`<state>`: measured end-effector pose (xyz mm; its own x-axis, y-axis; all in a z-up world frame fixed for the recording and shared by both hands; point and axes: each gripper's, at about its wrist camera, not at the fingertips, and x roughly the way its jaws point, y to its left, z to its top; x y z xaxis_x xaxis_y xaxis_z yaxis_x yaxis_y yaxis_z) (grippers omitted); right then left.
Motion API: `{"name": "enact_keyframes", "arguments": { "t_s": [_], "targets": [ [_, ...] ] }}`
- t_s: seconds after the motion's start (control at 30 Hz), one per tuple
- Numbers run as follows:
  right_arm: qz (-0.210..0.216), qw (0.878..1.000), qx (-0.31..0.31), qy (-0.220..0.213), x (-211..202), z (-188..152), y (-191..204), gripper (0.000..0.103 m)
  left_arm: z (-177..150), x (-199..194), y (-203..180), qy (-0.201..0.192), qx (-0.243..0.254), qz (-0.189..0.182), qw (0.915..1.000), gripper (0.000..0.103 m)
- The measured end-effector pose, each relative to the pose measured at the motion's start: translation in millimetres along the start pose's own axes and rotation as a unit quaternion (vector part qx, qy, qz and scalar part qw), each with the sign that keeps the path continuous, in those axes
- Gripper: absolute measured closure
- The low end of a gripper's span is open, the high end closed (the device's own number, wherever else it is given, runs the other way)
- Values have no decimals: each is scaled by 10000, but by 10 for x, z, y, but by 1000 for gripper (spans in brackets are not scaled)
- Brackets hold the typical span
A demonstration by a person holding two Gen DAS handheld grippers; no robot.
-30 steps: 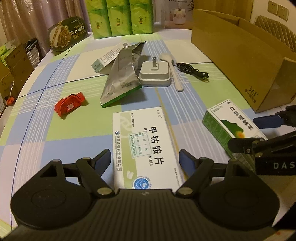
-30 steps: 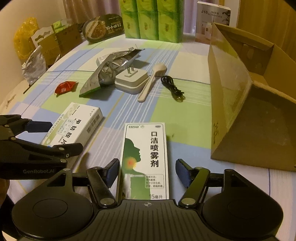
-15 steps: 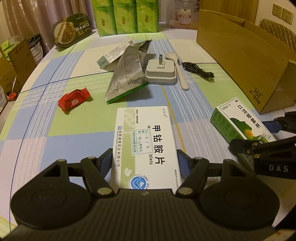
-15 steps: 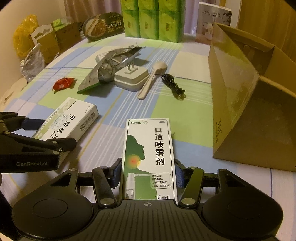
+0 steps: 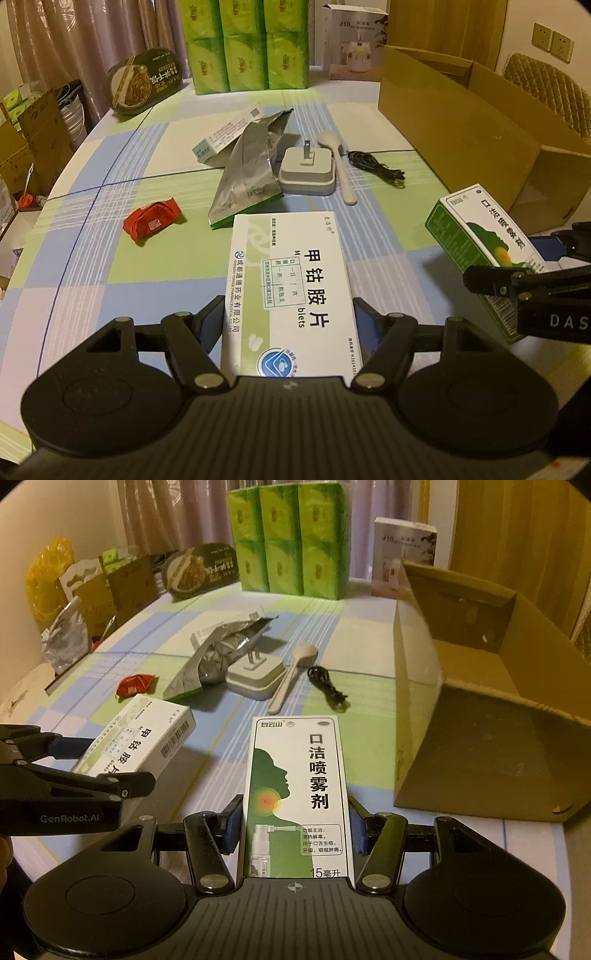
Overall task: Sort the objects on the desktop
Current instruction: 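Carry both medicine boxes over the cardboard box with both tools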
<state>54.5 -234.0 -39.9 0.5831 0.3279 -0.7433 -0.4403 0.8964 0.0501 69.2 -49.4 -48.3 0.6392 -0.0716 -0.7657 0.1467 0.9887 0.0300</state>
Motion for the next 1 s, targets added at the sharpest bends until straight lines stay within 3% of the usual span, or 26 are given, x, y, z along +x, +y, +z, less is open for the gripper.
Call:
{"name": "enact_keyframes", "arguments": {
  "t_s": [0.3,0.53,1.0],
  "targets": [
    [-86,9993,42,-370,-331,111,-39,50,86,-214,-99,-180,51,-58,9998,35],
    [-219,9964,152,-802,-680,315,-226,50,321,-405,-304,-461,129,-309,9984,35],
    [-926,9871,508,-1203,-940,768,-1288,50,1093,-498,-1125,-994,397,-1165,9874,35]
  ]
}}
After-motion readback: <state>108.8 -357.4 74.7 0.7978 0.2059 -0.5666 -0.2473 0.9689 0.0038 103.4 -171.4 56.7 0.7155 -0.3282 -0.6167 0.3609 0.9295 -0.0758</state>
